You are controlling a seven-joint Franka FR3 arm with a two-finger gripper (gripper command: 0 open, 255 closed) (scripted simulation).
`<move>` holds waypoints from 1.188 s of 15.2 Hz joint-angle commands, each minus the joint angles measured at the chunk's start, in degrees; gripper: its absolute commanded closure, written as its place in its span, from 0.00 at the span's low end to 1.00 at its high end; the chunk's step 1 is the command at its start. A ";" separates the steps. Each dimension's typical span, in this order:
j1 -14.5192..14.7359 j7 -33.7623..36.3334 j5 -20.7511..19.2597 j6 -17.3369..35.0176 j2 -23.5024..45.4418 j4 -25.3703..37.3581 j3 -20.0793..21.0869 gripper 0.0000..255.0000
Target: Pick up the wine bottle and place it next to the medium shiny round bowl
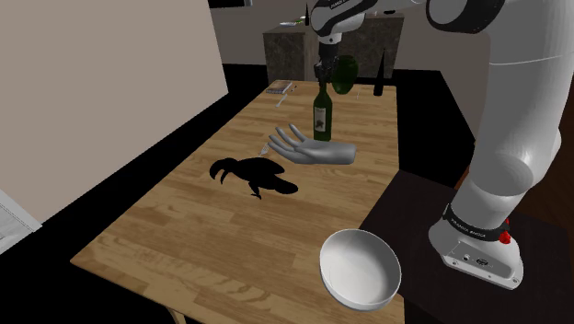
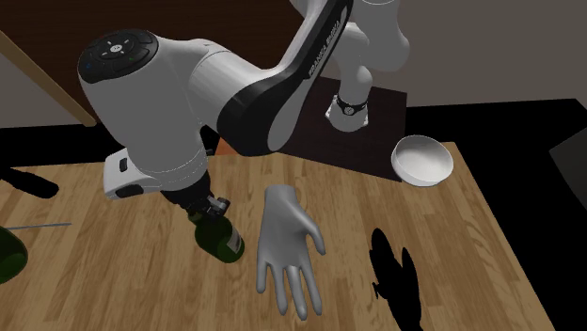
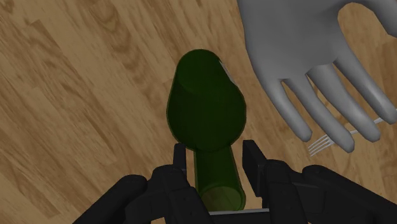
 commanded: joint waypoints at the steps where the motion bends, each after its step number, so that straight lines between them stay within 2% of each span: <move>1: 0.00 0.00 0.00 0.01 0.01 -0.06 0.00 1.00; 18: -0.36 0.12 -0.18 -12.96 -0.32 12.60 -0.21 1.00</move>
